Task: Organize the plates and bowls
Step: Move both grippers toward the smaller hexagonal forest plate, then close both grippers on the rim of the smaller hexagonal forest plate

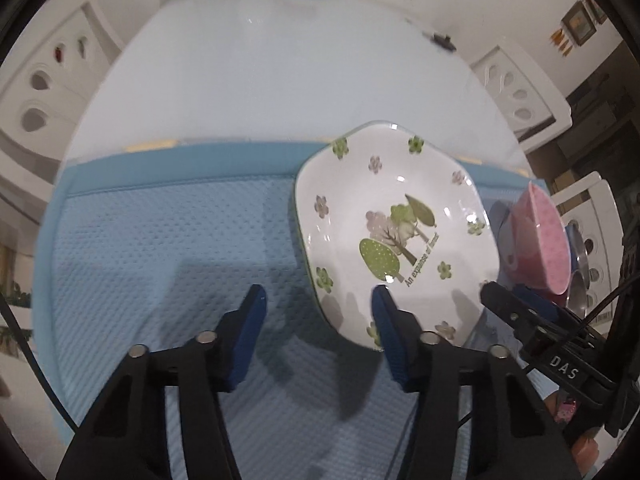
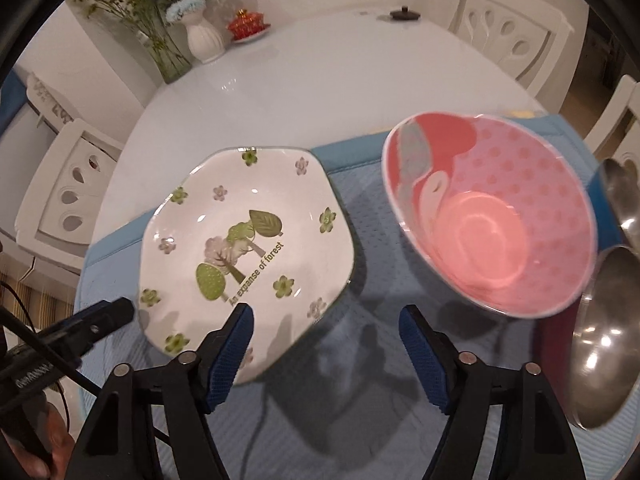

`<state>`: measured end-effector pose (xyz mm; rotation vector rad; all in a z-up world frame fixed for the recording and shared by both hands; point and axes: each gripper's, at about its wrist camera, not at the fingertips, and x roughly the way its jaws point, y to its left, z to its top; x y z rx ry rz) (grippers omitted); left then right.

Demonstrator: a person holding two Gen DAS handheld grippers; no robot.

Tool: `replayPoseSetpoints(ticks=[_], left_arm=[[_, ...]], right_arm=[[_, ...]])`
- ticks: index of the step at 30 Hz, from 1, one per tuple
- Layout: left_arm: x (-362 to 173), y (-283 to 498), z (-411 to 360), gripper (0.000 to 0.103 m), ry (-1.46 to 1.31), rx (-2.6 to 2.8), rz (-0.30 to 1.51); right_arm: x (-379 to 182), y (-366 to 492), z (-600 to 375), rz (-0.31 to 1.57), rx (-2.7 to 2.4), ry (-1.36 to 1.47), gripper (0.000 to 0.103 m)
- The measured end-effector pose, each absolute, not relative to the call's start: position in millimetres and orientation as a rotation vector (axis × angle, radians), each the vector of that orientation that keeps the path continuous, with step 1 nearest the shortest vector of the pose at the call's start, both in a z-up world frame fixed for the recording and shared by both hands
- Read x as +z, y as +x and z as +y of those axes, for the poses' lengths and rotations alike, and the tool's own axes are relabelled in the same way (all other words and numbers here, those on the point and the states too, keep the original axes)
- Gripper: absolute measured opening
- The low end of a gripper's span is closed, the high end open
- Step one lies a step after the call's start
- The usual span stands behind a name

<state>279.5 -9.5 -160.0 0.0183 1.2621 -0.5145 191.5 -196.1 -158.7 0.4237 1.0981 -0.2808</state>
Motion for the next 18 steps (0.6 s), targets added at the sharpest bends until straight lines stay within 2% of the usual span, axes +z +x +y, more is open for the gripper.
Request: replayPoseSetpoints(ticks=[6,9,10,14,18], left_arm=[[-181.6,284.8,-15.3,0.026,0.012,-0.527,1.305],[-186.3,286.1,-14.2,0.021,-0.019,-0.554,1.313],[-187.1,286.8,-14.1,0.019,-0.025,-0.562,1.315],[-189.3,288.9,-16.5,0.018,-0.027,-0.577,1.31],[-190.4,291.2,-17.5,0.018,-0.039,-0.596,1.309]], right_arm=[[-186.0,204.2,-202.2,1.136,-0.296,0.453,0.058],[-191.4,208.1,-203.4,1.125,-0.292,0.462,0.052],[-190.9,209.6,-202.1,1.114,-0.292,0.448,0.047],[-192.4,219.3,-199.0,1.098,-0.261,0.436,0.032],[-192.6,223.5,-197.0,1.094,-0.254,0.421,0.032]])
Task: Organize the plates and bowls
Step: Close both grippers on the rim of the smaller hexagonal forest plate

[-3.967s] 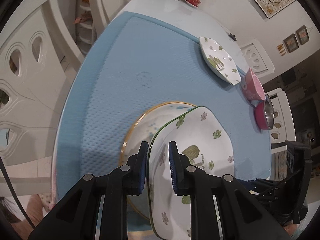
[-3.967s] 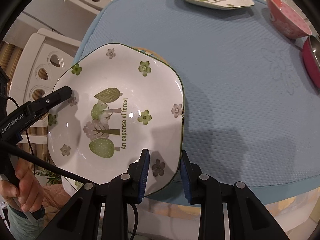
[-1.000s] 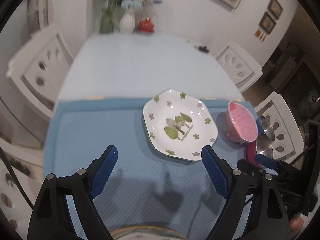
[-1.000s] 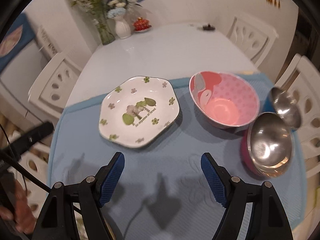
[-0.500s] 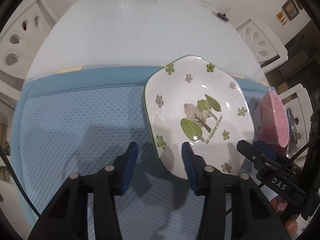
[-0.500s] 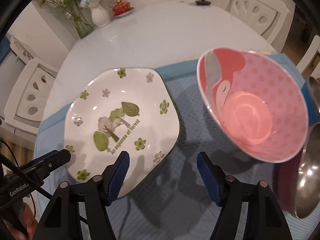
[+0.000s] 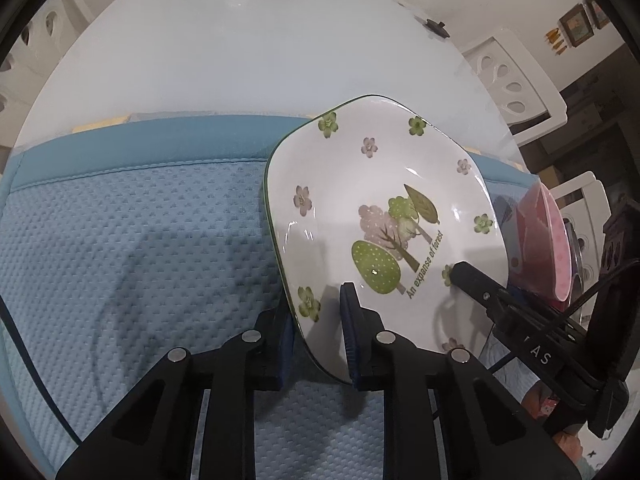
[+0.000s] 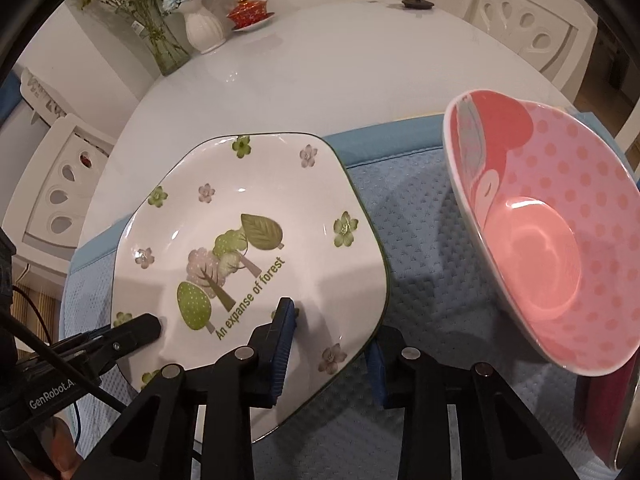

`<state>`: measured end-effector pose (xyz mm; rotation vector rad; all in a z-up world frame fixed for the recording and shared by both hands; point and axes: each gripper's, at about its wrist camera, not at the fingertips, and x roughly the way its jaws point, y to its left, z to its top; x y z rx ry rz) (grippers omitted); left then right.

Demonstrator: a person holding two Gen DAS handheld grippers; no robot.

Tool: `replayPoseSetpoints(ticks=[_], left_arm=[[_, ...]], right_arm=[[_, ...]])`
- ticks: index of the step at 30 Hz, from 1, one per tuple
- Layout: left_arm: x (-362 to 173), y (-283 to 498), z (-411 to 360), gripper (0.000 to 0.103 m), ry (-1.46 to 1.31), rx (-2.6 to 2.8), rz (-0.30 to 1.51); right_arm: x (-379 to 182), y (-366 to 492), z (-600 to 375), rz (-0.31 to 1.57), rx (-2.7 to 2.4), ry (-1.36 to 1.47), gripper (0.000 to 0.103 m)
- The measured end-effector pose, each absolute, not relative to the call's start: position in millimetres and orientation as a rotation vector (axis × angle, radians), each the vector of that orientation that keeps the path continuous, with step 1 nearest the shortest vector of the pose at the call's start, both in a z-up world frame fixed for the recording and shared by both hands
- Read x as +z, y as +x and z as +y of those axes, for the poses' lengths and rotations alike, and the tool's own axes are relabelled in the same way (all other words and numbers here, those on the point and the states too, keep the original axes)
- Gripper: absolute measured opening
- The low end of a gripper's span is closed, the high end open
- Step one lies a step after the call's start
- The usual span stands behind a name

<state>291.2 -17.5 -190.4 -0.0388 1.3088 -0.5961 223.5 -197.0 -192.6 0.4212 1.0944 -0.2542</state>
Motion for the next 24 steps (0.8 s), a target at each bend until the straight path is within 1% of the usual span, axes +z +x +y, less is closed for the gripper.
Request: replayPoseSetpoints(ticks=[8,12,17,24], left_arm=[[-182.2,281.8,-14.1,0.019,-0.006,-0.63,1.275],[-183.6,285.2,1.6,0.015,-0.03,-0.615,1.292],[-180.0,291.6,-1.0,0.015,-0.004,-0.62,1.284],[-187.6,292.5,-7.9,0.016,-0.011,-0.635,1.308]], right_arm=[[-186.0,206.2,-168.9,1.076,-0.152,0.337,0.029],[-185.5,198.8,-163.2,1.09,-0.125,0.36,0.029],[-186.5,197.1,-182.8,1.105,-0.188,0.362,0.03],[-194.9,221.8,-209.6,1.116,-0.24,0.405,0.032]])
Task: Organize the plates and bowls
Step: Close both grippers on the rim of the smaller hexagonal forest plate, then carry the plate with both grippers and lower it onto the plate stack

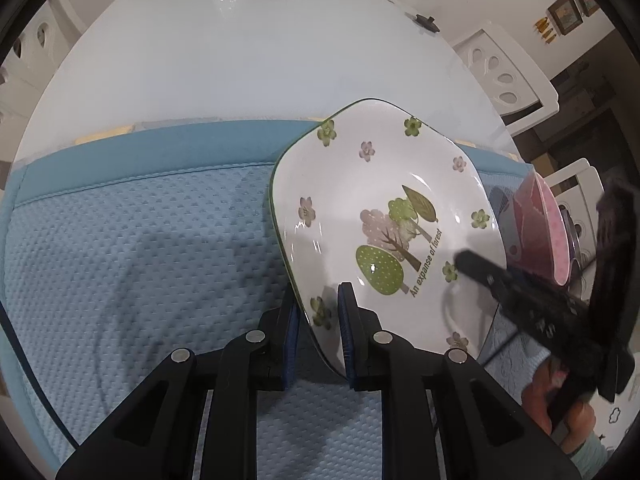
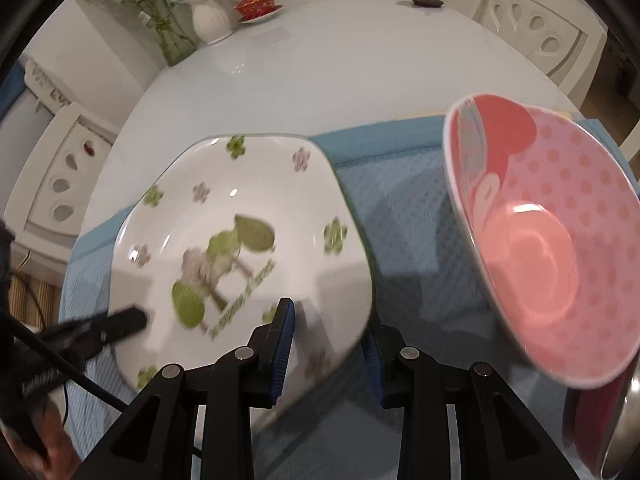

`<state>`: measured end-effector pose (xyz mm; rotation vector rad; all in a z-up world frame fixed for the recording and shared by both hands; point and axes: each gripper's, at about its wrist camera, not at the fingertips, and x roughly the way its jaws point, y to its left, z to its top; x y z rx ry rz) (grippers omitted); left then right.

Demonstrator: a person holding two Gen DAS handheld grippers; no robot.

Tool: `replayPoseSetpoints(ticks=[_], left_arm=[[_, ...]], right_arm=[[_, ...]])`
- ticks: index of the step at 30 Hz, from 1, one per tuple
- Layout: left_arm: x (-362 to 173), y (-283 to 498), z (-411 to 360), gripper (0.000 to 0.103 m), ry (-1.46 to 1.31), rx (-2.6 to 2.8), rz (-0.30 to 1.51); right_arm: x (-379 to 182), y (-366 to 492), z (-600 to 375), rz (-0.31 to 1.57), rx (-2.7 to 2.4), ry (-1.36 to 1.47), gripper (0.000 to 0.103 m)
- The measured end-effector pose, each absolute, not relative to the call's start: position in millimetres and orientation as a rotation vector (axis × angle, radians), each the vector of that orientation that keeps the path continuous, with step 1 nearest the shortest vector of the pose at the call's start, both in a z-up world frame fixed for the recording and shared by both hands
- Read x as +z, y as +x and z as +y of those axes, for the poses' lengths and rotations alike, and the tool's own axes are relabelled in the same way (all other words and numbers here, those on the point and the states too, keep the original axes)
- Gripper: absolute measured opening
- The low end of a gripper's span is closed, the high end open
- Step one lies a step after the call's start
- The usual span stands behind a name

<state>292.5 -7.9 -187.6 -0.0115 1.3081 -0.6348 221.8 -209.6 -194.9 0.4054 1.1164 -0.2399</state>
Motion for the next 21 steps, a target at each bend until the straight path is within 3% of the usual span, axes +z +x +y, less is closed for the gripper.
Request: replayPoseSetpoints(ticks=[2,9,14,21], left_arm=[[-188.9,294.6,-8.5,0.016,-0.023,-0.641,1.319],[-188.9,307.2,5.7,0.016,-0.015,-0.605,1.308],[-187.0,316.8,23.4,0.017,-0.031,-0.576,1.298],[-187.9,315.3,22.0,0.028,0.001,-0.604,1.297]], right_arm=[[-196.6,227.5,-211.1,1.097,-0.261,0.421,0.037],[-182.6,230.8,-177.3,1.082,-0.239,0.26,0.037],[-177.7,213.3,-148.6,1.099,-0.204,0.293,0.037],[-188.0,190.2,-156.0,1.131,-0.165,0.41,0.037]])
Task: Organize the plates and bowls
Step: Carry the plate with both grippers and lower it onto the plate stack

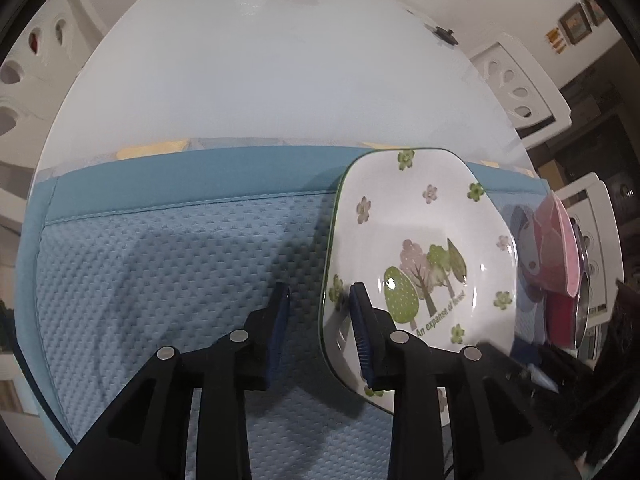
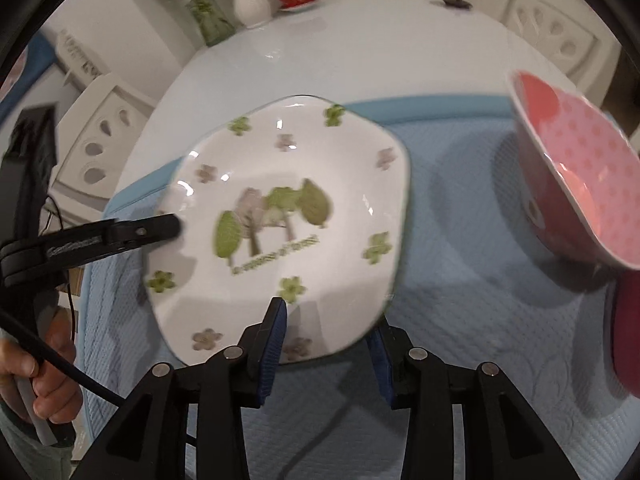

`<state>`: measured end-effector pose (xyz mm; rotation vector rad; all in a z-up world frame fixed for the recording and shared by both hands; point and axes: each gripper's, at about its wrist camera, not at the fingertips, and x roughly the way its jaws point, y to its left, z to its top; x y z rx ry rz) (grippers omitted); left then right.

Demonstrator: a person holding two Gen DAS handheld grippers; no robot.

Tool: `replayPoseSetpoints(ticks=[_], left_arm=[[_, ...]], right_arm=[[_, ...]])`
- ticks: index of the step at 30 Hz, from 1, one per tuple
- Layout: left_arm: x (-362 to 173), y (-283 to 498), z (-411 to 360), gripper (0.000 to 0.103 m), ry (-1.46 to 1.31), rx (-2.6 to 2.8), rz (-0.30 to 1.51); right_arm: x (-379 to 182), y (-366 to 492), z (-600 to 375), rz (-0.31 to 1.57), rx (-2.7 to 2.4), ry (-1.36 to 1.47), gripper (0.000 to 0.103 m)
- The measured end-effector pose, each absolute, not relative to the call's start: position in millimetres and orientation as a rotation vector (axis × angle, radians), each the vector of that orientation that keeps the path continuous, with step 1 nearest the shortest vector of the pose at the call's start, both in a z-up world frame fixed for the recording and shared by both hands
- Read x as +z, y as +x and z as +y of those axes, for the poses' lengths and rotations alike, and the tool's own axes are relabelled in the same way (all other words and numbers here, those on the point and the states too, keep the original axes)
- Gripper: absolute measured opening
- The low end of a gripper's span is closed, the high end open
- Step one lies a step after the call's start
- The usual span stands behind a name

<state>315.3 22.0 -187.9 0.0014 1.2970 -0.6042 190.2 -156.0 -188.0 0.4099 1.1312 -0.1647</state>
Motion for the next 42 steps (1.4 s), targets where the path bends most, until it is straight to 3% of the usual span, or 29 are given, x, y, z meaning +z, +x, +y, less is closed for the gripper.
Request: replayPoseSetpoints(ticks=[11,17,29,42], left_arm=[[-193.8,321.9,-1.2,0.028,0.077,-0.678,1.284],[-183.7,307.7,-10.5,0.026,0.211,-0.697,1.158],[-150.7,267.4,34.7,0.026,0.098,-0.697,1.115],[-84.5,165.4,87.5,0.026,0.086,-0.644,1.042]], right_arm=[[-194.0,227.7,-180.5,1.115,-0.123,0.386,0.037],[-186.0,230.0,-168.5,1.097,-0.074,0.245,0.039],[-156.4,198.5,-143.9,1.064,-0.003,0.174,0.039],[-97.7,107.7,-91.7,1.049,0.074,0.159,0.039]])
